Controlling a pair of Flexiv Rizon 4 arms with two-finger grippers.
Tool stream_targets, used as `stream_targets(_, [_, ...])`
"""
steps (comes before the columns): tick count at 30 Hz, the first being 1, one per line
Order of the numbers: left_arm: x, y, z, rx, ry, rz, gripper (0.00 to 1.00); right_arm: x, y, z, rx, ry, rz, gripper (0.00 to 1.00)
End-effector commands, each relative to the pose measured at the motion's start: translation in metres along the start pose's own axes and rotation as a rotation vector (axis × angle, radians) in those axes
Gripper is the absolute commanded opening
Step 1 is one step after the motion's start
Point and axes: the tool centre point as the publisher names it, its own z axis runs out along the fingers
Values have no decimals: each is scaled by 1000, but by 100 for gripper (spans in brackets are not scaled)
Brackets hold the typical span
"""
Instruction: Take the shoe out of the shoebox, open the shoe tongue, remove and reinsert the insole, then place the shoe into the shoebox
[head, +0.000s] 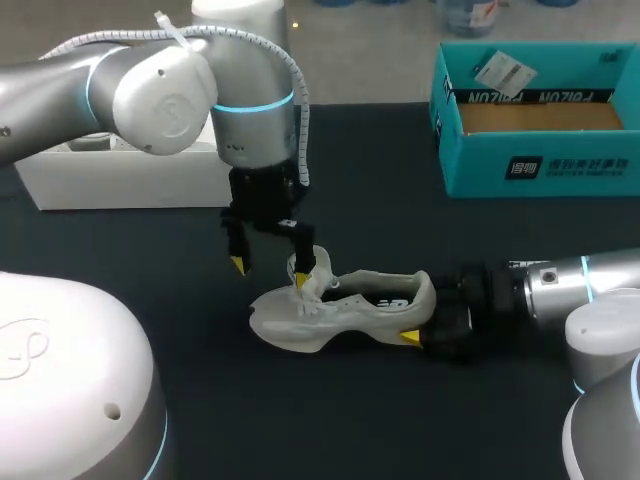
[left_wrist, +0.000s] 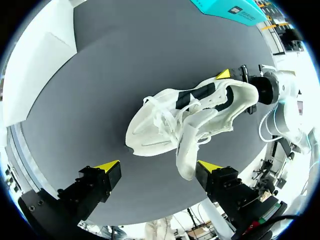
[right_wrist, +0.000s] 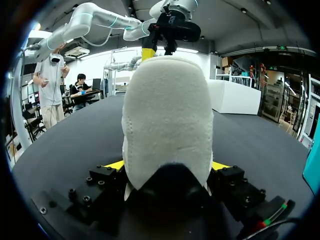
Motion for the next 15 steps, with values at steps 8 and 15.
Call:
stream_targets(8, [26,3,-65,87,-47,692,100,0,-1,2,2,0,0,0])
stream_targets(15, [35,0,-69,160,-45,623,100,0,-1,2,2,0,0,0])
